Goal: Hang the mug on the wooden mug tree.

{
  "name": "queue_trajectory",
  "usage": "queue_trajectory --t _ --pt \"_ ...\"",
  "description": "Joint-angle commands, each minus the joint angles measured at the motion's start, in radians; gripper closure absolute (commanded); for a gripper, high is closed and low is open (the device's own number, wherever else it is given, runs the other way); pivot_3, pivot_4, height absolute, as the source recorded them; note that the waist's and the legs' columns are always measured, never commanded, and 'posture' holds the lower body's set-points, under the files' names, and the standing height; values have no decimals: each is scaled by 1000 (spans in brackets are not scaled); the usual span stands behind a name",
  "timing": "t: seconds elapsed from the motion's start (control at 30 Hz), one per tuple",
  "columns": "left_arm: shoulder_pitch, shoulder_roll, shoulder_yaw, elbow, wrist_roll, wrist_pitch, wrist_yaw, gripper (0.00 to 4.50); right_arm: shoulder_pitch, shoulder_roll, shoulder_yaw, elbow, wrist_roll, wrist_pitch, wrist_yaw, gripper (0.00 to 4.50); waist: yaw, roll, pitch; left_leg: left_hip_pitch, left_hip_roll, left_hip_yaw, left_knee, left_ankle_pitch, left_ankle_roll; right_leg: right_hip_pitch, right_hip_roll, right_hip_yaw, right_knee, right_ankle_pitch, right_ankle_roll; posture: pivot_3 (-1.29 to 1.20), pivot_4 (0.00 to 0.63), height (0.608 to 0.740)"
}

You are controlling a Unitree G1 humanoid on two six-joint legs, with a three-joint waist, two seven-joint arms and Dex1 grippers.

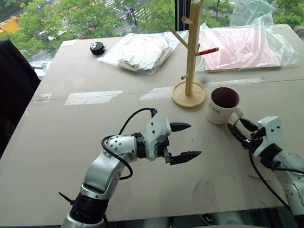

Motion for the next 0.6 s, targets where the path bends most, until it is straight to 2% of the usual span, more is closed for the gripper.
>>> queue_trajectory --t 0.03,0.07,0.1,0.6 --pt "-13 10 -10 11 19 -41 -24 0 -16 2 0 -5 14 -27 17 3666 0 0 0 0 0 0 0 0 0 0 0 0 0 0 0 0 150 740" --pt "-12 8 -8 18 21 -47 -27 0 -20 1 2 -2 14 -25 18 4164 0 0 0 0 0 0 0 0 0 0 0 0 0 0 0 0 150 740" --pt "-11 6 -8 23 22 -51 -28 0 -22 0 3 0 14 -24 20 4363 0 0 0 0 0 0 0 0 0 0 0 0 0 0 0 0 150 740" --pt "42 -29 10 -1 7 -66 8 0 -61 -45 -7 -18 28 25 43 4361 0 0 0 0 0 0 0 0 0 0 0 0 0 0 0 0 150 740"
